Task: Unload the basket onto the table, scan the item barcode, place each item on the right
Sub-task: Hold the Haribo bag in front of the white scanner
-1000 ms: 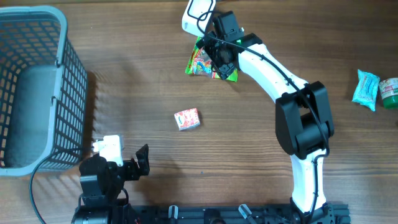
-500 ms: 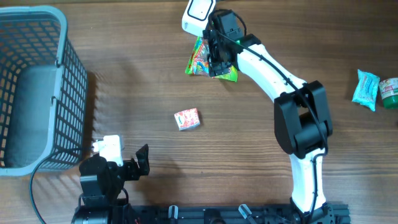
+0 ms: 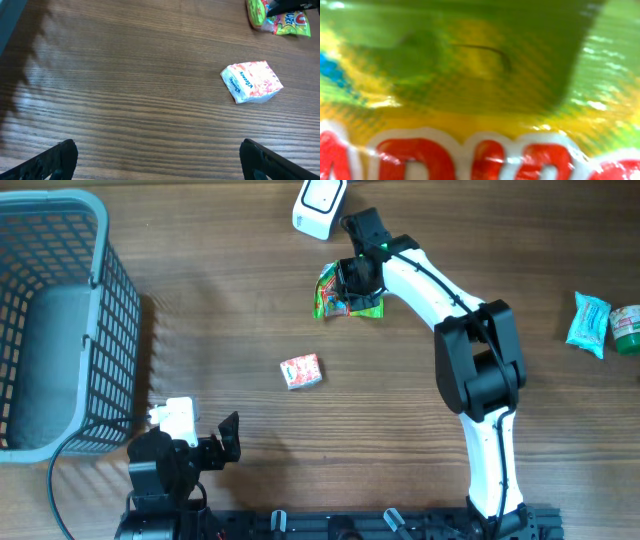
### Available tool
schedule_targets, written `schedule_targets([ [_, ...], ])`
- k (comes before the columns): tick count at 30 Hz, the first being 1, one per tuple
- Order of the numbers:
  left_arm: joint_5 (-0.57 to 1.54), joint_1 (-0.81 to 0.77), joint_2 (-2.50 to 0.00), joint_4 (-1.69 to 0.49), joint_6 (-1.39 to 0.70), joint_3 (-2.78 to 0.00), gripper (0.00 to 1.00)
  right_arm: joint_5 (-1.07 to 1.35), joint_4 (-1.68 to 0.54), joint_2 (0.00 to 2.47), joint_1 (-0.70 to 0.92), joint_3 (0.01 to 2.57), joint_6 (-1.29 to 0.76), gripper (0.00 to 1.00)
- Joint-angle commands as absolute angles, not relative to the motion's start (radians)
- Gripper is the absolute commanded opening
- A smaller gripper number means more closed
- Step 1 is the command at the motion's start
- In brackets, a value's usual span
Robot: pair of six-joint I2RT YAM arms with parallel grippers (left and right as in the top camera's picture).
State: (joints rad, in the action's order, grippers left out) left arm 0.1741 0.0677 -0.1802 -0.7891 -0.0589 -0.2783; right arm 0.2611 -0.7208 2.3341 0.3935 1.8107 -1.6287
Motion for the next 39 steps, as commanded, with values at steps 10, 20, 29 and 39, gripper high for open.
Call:
schedule_targets([
  [10,0.186,0.074,-0.176,-0.787,-0.068,-0.279,1.00,1.622,-0.381,2.304,0.379,1.776,-0.289,0.05],
  [20,0.186,0.074,-0.176,-0.787,-0.068,-0.279,1.00,0.489,-0.402,2.209,0.416,1.779,-0.715,0.05],
  [29,0.186,0.074,-0.176,-0.787,-0.068,-0.279,1.00,0.002,-0.348,2.181,0.416,1.934,-0.642,0.05],
  [39,0.186,0.074,-0.176,-0.787,-0.068,-0.279,1.00,-0.546,0.137,2.333,0.484,1.936,-0.146,0.05],
])
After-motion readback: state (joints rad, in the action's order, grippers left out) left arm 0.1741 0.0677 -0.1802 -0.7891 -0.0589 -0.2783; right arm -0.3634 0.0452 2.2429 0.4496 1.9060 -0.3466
